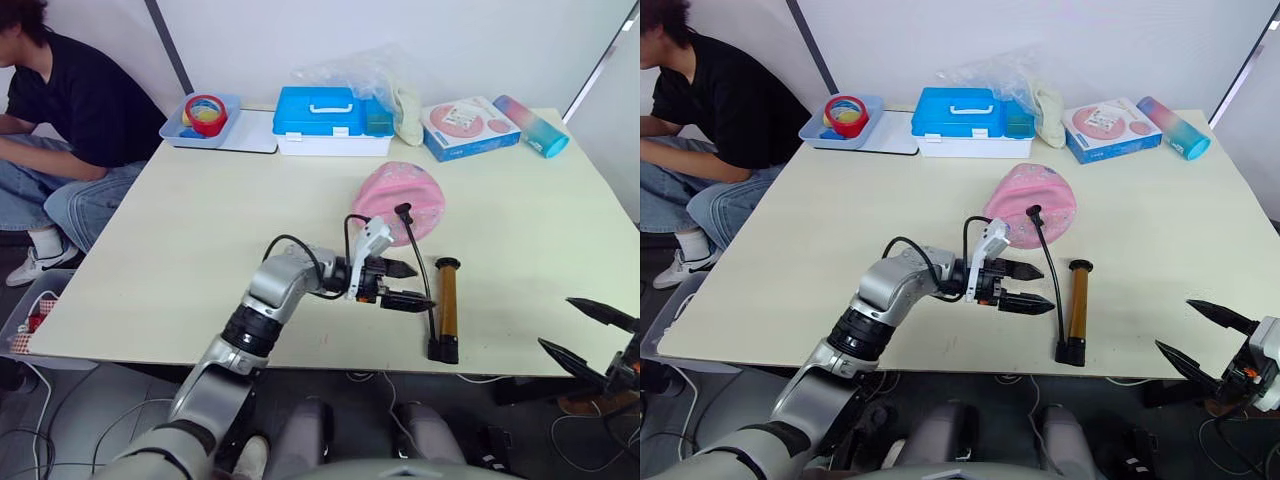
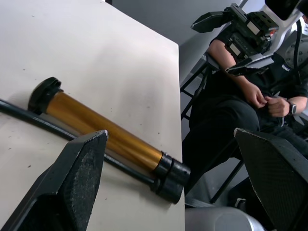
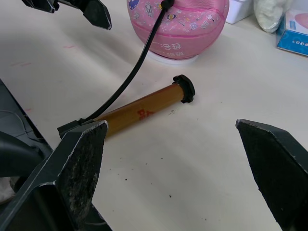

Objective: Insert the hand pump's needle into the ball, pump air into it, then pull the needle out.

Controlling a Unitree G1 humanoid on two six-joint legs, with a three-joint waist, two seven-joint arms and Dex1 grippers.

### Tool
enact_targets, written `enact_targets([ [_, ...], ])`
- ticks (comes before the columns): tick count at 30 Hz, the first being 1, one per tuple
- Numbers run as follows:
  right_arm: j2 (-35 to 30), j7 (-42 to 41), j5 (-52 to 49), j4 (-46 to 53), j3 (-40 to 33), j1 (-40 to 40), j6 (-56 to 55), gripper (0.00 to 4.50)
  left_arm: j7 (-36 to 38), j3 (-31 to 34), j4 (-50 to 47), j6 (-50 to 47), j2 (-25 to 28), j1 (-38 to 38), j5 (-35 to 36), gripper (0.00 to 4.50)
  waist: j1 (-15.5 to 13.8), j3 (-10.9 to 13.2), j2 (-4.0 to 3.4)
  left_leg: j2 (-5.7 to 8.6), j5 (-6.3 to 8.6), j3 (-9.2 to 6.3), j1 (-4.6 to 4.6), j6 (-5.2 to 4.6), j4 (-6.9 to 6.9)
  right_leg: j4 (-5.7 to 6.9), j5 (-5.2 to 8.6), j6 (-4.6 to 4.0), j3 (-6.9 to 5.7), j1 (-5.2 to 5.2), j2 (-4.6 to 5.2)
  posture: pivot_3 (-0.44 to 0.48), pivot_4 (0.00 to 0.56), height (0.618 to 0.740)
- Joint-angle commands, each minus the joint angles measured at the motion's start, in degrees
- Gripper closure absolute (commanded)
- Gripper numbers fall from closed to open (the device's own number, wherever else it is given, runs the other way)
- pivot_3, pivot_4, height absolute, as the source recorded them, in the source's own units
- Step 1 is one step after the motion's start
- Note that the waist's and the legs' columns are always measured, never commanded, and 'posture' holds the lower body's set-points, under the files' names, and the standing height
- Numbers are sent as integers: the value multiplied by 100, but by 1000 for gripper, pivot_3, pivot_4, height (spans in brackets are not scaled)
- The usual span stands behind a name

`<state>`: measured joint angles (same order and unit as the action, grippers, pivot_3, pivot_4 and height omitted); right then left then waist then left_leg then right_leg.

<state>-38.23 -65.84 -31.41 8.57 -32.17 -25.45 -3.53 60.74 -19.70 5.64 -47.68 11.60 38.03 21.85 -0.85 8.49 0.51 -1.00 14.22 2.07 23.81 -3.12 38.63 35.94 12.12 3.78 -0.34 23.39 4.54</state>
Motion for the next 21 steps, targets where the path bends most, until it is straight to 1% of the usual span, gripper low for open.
enact_targets([
  [1,-35,35,-76,181,-23,19,21,0,-241,-210,29,-198,-271,164,-27,20,0,0,0,1,0,0,0,0,0,0,0,-1,1,0,0,0,150,740],
  [5,-29,51,-55,198,11,56,36,0,-579,-304,201,-517,-619,282,-39,20,0,1,2,3,0,-1,1,0,0,0,1,2,3,0,0,0,150,740],
  [8,-20,62,-41,209,35,86,41,0,-1012,-492,376,-823,-830,418,-243,20,0,1,2,3,0,-3,1,0,0,0,2,4,3,0,-1,0,150,740],
  [14,-3,83,-29,219,70,84,3,0,-1324,-457,643,-1356,-1086,540,-199,20,2,1,2,3,0,-4,1,0,0,0,2,2,4,1,-2,0,150,740],
  [17,6,89,-23,214,82,82,-19,0,-1546,-385,892,-1657,-1241,631,-198,20,2,2,3,3,0,-4,1,0,0,0,3,4,4,1,-2,0,150,740],
  [21,21,112,-6,185,112,100,-75,0,-1951,102,1368,-2167,-1646,800,-56,20,-3,4,7,5,0,-6,3,0,0,0,5,9,4,2,-1,0,150,740],
])
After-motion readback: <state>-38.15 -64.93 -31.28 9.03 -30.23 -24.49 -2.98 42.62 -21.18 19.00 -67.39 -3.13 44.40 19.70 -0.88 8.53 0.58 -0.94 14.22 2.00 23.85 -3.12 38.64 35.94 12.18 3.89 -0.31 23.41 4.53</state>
